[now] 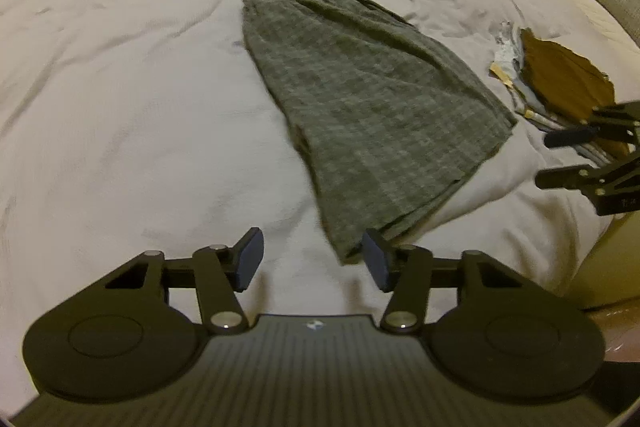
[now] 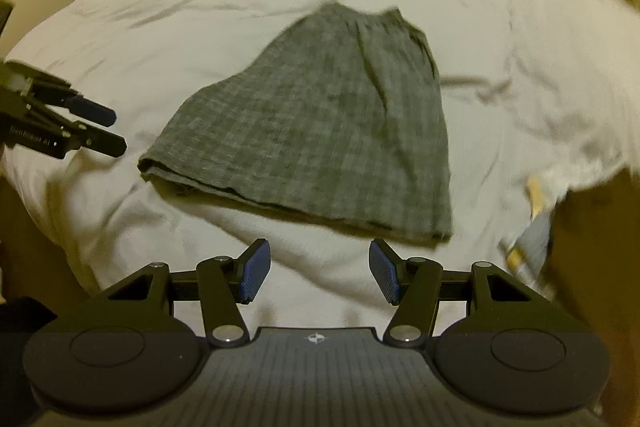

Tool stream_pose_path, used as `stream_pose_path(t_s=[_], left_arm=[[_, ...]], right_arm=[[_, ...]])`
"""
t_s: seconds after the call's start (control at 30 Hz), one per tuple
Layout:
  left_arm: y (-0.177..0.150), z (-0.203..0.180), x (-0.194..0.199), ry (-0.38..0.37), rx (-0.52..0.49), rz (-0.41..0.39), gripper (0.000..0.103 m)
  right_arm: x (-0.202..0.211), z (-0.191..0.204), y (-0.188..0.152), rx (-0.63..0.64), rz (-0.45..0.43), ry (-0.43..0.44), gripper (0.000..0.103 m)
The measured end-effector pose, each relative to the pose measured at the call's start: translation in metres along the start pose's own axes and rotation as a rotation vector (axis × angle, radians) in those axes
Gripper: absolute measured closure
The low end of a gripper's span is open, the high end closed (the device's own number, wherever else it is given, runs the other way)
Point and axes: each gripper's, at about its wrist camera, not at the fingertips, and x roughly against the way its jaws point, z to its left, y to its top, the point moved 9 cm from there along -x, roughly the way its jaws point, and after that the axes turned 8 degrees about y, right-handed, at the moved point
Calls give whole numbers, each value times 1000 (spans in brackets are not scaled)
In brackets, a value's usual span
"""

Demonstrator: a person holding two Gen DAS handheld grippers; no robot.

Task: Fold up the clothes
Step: 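Move both open tools toward the folded grey plaid shorts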

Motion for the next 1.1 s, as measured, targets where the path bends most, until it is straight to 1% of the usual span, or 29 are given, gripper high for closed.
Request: stream_pose_path(t_s=[0.1, 0.13, 0.27, 0.37, 0.4, 0.43, 0.57, 0.7, 0.73, 0.87, 0.9, 0.93, 0.97, 1.0, 1.03, 1.07, 1.1], left_arm=[[-1, -10, -1, -37, -23, -30, 57], [-1, -13, -2, -44, -36, -51, 57], [-4, -15, -7, -41, -77, -156, 57], [-11, -9, -7, -30, -83, -246, 57], [-14, -5, -6, -20, -82, -275, 57], [-18, -1, -6, -7, -80, -302, 57], [-32, 15, -3, 36, -51, -406, 56], [-51, 22, -1, 83, -22, -485, 55], [-56, 23, 0, 97, -16, -500, 55], [-80, 11, 20, 178, 3, -517, 55], [-87, 5, 31, 203, -6, -523, 55], [-94, -2, 41, 227, -16, -532, 53], [-100, -9, 52, 242, -25, -546, 45], [-106, -15, 63, 252, -31, -561, 42], [-111, -19, 71, 257, -33, -570, 40], [-116, -24, 78, 261, -35, -576, 40], [-120, -26, 82, 262, -38, -577, 40]], right_arm=[[-1, 6, 8, 77, -72, -6, 46], [-3, 10, 9, 113, -94, -8, 44], [-17, 34, 10, 287, -167, -13, 43], [-35, 57, 7, 429, -210, -19, 44], [-40, 63, 8, 449, -233, -17, 44], [-45, 69, 10, 461, -259, -13, 43], [-57, 83, 3, 508, -313, -31, 44], [-69, 97, -4, 555, -363, -51, 44], [-68, 99, -7, 545, -375, -62, 44], [-52, 104, -22, 467, -414, -108, 44], [-47, 106, -26, 443, -421, -117, 44], [-41, 108, -29, 436, -429, -123, 44], [-35, 112, -33, 435, -438, -127, 44], [-30, 115, -35, 442, -442, -138, 43], [-28, 117, -35, 452, -442, -148, 44], [-26, 119, -35, 462, -440, -150, 44], [-27, 121, -33, 478, -435, -148, 47]])
